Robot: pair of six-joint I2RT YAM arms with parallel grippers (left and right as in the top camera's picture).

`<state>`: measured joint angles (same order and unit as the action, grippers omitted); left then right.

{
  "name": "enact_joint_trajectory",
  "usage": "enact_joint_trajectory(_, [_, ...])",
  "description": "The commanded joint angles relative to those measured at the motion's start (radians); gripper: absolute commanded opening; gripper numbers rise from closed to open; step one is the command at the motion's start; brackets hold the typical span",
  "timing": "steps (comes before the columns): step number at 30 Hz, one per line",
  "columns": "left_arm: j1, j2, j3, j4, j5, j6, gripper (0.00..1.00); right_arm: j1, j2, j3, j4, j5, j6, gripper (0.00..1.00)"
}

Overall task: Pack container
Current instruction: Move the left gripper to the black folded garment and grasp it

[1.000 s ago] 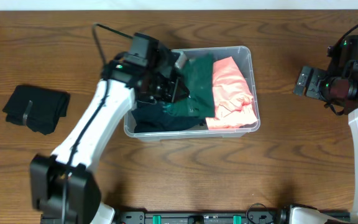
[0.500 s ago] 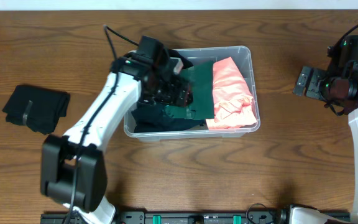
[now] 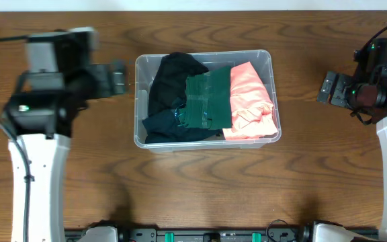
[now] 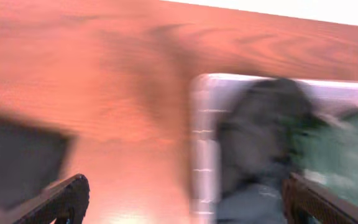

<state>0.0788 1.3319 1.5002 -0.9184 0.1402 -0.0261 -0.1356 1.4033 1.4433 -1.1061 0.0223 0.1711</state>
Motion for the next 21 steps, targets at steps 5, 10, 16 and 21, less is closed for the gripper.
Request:
enact_joint_trajectory(5, [0.36, 0.172, -0.042, -0.004, -0.107, -0.04, 0.98, -0.003, 0.007, -0.001, -0.001, 0.007, 0.0, 0.99])
enact_joint_trajectory(10, [0.563, 0.333, -0.042, 0.069, -0.084, -0.062, 0.98, -0.003, 0.007, -0.001, -0.002, 0.006, 0.0, 0.99])
enact_joint_trajectory(16, [0.706, 0.524, -0.041, 0.188, 0.132, -0.008, 0.98, -0.003, 0.007, -0.001, -0.002, 0.006, 0.0, 0.99])
enact_joint_trajectory(21, [0.752, 0.646, -0.041, 0.215, 0.169, -0.008, 0.98, -0.003, 0.007, -0.001, -0.002, 0.006, -0.001, 0.99])
